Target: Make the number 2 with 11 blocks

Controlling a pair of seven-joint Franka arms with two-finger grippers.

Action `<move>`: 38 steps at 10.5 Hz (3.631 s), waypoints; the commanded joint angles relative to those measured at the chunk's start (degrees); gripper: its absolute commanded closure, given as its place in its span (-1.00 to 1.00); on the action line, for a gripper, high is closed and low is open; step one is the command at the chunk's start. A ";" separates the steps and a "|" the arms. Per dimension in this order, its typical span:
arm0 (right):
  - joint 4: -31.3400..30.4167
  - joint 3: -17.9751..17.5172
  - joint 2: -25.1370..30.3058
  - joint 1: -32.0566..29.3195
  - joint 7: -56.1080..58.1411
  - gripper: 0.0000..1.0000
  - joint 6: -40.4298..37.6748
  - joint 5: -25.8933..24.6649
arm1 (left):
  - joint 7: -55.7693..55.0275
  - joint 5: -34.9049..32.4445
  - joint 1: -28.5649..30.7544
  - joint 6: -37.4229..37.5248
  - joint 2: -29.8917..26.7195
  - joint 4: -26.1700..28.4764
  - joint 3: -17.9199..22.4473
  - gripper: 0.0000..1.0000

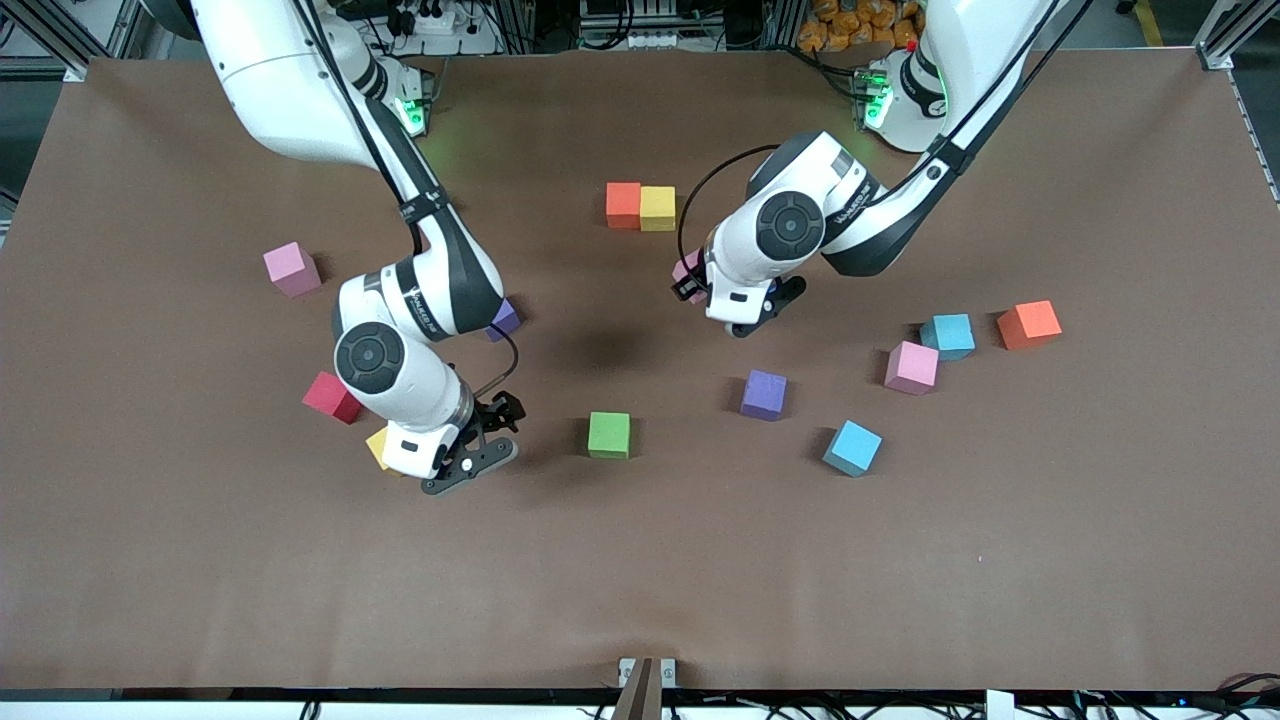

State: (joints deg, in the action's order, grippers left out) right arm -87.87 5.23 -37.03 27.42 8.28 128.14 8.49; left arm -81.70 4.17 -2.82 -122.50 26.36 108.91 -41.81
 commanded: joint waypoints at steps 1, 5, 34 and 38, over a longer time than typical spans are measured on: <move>1.30 -0.31 -0.59 0.35 -2.21 -1.00 -0.09 0.56 | -9.32 1.37 -1.83 -0.80 -0.34 -0.10 0.84 0.85; 1.65 -0.22 -0.59 1.14 -2.22 -1.00 0.18 0.47 | -25.07 1.63 -2.63 -5.02 0.36 0.51 1.55 0.87; 1.47 -0.22 -0.42 1.06 -2.22 -1.00 0.62 0.39 | -37.29 1.37 -12.83 -8.98 0.89 0.60 10.08 0.89; 1.56 -0.22 -0.50 1.14 -2.22 -1.00 0.62 0.65 | -45.02 1.28 -12.48 -8.98 0.28 3.49 9.82 0.88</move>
State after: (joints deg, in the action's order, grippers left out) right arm -87.28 5.01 -37.03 28.44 6.92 128.97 8.49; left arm -123.96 4.40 -14.89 -130.57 27.49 110.56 -32.32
